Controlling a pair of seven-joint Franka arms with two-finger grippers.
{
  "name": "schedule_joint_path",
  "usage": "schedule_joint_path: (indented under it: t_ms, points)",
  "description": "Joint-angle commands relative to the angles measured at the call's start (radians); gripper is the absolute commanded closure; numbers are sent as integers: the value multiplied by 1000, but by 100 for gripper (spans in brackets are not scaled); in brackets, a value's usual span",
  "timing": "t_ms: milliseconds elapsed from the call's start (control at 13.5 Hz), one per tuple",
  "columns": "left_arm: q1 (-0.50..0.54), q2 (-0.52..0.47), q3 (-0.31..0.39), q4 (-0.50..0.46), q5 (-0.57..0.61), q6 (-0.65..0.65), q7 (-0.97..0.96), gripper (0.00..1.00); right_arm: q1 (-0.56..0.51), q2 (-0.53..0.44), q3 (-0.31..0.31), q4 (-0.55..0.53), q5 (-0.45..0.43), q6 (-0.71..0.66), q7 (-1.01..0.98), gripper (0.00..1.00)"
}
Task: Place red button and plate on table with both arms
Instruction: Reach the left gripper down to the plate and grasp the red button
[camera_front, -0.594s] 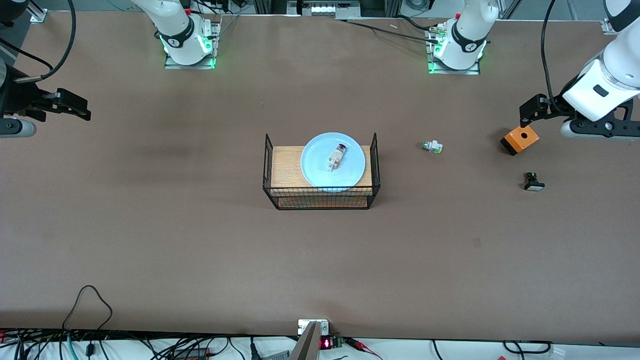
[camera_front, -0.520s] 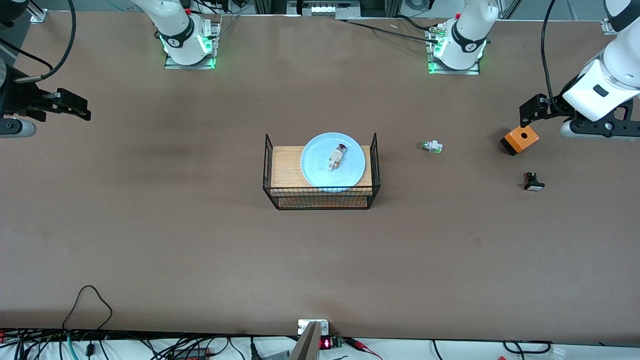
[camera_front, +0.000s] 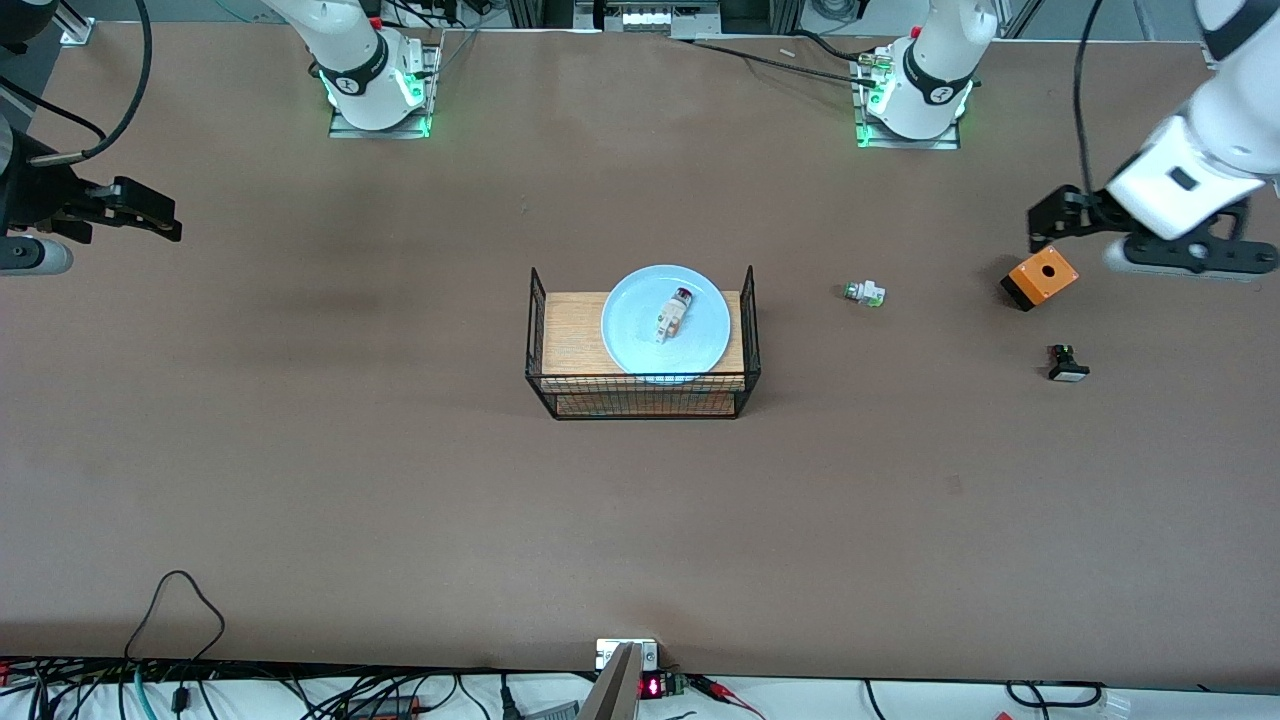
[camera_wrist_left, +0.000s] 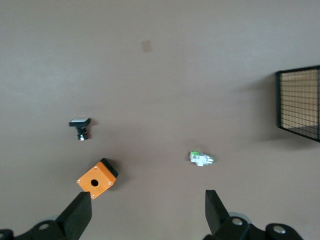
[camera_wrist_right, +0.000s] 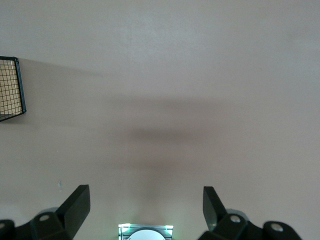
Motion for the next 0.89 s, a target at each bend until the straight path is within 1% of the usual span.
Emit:
schedule_joint_path:
  t_ms: [0, 74, 223, 371, 520, 594, 816]
  points:
    - [-113, -11, 14, -13, -1, 3, -5, 0, -6, 9, 5, 22, -10, -8, -15, 0]
    - [-164, -2, 15, -11, -25, 15, -31, 0, -7, 9, 5, 22, -10, -8, -15, 0]
    - [-215, 33, 15, -8, -131, 49, -98, 0, -6, 9, 5, 20, -10, -8, -15, 0]
    - [-276, 81, 12, -7, -212, 87, -106, 0, -6, 9, 5, 22, -10, -8, -15, 0]
    - [-334, 139, -12, 1, -230, 187, -112, 0, -6, 9, 5, 20, -10, -8, -15, 0]
    - [-373, 176, -18, 30, -231, 213, -120, 0, -6, 9, 5, 22, -10, -11, -15, 0]
    - [-474, 291, -19, 110, -242, 242, -152, 0, -6, 9, 5, 20, -9, -17, -15, 0]
